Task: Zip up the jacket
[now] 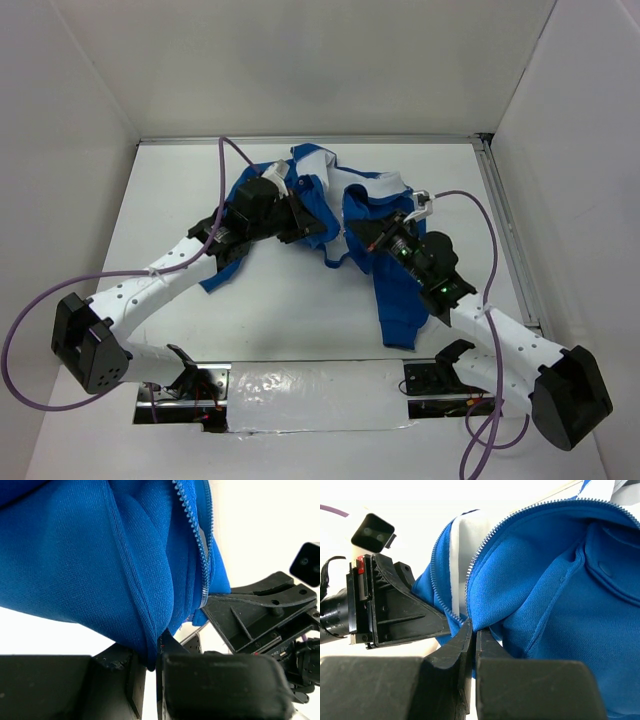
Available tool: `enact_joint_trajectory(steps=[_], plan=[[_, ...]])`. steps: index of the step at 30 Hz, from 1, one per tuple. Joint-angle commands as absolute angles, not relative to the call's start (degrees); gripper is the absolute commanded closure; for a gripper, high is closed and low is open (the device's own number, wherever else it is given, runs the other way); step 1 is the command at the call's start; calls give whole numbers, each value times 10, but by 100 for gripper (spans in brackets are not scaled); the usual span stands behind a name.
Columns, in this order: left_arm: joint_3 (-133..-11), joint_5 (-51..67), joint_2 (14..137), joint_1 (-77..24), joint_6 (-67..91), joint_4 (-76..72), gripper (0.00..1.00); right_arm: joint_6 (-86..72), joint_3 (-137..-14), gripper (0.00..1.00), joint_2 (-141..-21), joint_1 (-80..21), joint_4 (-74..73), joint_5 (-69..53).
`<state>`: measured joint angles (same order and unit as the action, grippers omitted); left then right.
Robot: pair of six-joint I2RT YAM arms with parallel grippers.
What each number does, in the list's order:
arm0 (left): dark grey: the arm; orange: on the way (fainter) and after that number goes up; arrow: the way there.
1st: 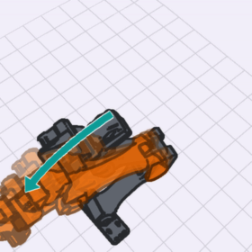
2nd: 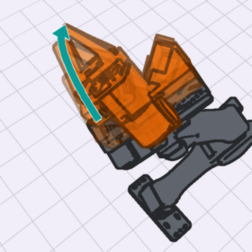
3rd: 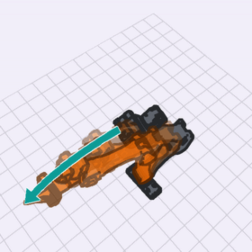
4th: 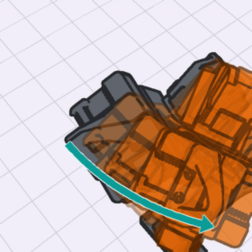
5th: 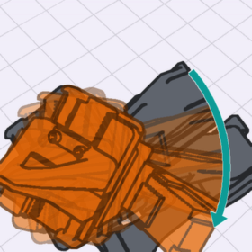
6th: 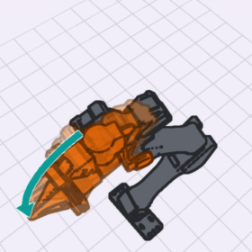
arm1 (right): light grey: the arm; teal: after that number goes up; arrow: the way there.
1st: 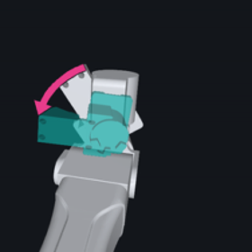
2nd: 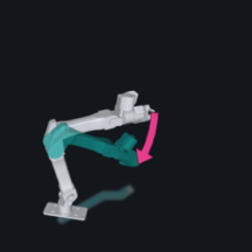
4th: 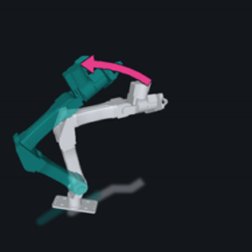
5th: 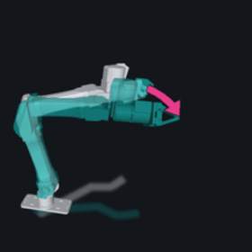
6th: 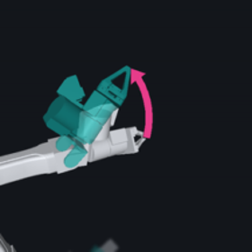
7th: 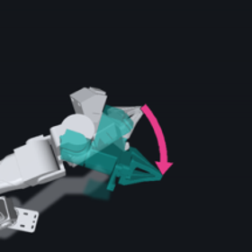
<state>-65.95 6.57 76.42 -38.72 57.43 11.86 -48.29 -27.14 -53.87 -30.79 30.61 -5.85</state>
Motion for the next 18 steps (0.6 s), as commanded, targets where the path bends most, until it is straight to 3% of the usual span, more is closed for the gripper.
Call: enact_joint_trajectory(steps=[1, 18], plan=[[-650, 95, 741, -389, 586, 66, 100, -496, -266, 100, -533, -314, 388, -46], [-661, 76, 748, -389, 606, 87, 100, -506, -207, 100, -512, -324, 500, -92]])
